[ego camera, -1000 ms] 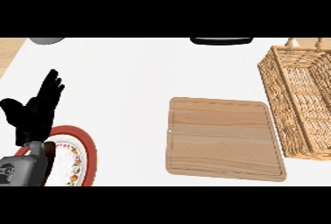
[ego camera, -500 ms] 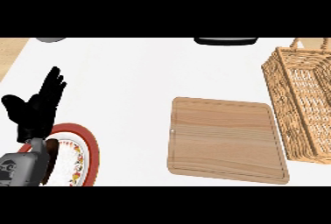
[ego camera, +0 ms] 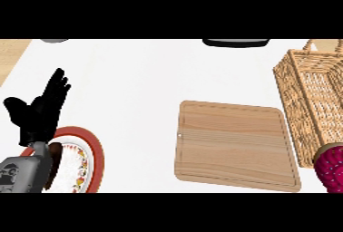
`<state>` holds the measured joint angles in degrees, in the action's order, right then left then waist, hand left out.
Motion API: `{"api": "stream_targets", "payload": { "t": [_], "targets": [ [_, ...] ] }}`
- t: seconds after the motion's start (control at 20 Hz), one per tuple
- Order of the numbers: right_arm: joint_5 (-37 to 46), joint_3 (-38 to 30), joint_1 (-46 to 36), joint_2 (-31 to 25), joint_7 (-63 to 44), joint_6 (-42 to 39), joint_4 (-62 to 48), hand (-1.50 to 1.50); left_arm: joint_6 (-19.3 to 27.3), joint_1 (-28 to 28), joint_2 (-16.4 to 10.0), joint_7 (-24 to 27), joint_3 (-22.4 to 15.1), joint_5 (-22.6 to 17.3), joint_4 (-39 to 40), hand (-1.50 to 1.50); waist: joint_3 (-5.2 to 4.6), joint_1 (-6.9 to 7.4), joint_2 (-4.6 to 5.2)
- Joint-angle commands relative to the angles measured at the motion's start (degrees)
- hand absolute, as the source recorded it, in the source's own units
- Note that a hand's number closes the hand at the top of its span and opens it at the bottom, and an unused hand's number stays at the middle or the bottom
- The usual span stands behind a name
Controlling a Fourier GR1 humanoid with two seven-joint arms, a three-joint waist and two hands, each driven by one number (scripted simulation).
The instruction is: Pick the cupcake from the cutting board and place it in the basket
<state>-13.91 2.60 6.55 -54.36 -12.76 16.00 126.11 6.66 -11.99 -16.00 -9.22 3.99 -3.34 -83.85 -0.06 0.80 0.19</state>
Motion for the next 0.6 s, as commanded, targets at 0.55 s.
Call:
{"api": "stream_targets", "payload": {
  "t": [0.55],
  "targets": [
    [9.9,2.4,-18.7,10.8,7.2,-12.9,-34.8,1.5,-2.3,1.7,-0.4,-0.5,2.2,0.4,-1.7,0.0,0.08,-0.26,-0.1]
  ]
}}
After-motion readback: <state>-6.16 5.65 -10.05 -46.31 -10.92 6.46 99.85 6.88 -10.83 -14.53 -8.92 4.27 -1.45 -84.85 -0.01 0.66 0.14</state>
